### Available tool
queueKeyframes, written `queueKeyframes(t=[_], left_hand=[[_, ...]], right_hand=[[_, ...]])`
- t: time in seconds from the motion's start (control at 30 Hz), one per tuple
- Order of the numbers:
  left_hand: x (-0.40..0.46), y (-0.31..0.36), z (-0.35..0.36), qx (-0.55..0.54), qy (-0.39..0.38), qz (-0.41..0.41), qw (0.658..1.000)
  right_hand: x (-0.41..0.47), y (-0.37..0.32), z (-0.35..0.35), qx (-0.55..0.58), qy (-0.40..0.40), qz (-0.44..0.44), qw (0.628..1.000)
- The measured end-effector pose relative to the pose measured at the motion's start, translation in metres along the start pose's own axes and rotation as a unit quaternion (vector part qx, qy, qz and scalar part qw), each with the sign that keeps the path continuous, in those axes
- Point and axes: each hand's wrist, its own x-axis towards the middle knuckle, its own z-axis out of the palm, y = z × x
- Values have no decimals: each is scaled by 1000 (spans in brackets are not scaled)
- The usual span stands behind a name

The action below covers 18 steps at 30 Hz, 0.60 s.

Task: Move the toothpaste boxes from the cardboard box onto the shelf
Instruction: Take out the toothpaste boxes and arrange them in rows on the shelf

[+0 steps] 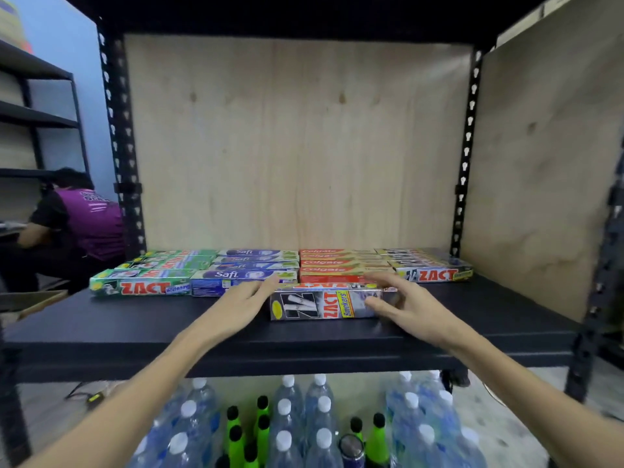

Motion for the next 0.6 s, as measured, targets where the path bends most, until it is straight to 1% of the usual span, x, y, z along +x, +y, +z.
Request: queueKeyframes(t=[0.1, 0.2, 0.3, 0.4, 0.53, 0.6], left_hand=[[-2, -1, 0, -37, 10, 40, 998], [-6, -6, -1, -58, -9, 84, 995], [-6, -7, -2, -60, -27, 85, 994], [-7, -5, 0, -39, -32, 45, 998], [-7, -5, 5, 51, 24, 69, 996], [-8, -2, 6, 41, 42, 73, 996]], right_hand=[[3, 5, 0, 32, -6, -1, 999], [5, 10, 1, 69, -10, 0, 998], [4, 9, 2, 98, -11, 13, 995], [4, 8, 4, 66, 0, 32, 997], [0, 6, 5, 28, 20, 36, 999], [-3, 3, 4, -3, 15, 22, 1000]])
